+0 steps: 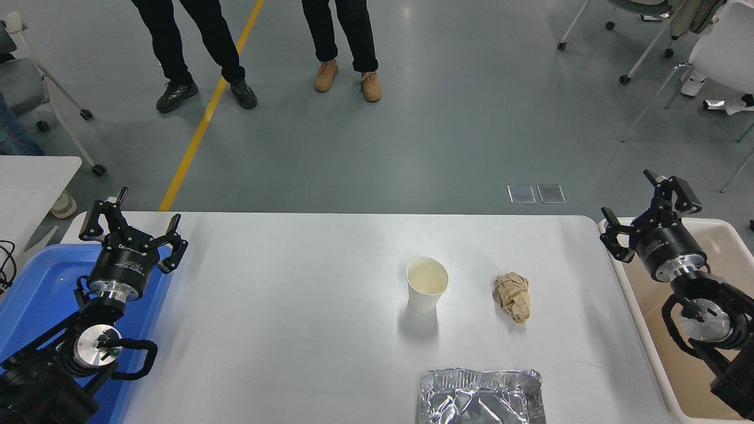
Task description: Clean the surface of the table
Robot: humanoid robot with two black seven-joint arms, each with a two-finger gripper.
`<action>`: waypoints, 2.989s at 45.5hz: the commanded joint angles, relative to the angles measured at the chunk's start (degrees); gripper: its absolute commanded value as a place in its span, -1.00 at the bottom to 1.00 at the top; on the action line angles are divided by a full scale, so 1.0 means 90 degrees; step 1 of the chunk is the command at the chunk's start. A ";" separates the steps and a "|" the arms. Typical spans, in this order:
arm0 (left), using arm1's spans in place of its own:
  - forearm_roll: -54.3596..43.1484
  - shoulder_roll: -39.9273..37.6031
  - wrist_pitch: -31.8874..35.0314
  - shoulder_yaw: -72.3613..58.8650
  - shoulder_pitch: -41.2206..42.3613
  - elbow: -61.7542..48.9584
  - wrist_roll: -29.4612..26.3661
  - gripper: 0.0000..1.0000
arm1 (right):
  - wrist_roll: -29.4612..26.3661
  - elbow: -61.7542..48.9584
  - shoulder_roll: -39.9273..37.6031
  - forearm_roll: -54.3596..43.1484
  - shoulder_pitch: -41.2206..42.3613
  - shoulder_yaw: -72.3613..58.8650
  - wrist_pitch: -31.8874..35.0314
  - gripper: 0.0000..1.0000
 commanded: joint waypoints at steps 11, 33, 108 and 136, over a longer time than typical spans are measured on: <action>0.0000 0.0000 0.0000 0.0000 0.0000 0.0000 0.0000 0.98 | -0.0019 0.0149 -0.0739 0.0146 0.0424 -0.1329 0.0009 0.99; 0.0000 0.0000 0.0000 0.0000 0.0000 0.0000 0.0000 0.98 | -0.0058 0.0979 -0.2068 0.0127 0.1625 -0.3643 0.0117 0.99; 0.0000 0.0000 0.0000 0.0009 0.0000 0.0000 0.0000 0.98 | -0.0049 0.2894 -0.1736 -0.4815 0.5248 -0.7872 0.0048 0.98; 0.0000 0.0000 0.0000 0.0009 0.0000 0.0000 0.0000 0.98 | -0.0078 0.2268 0.0080 -0.4493 0.6040 -0.9123 0.0009 0.97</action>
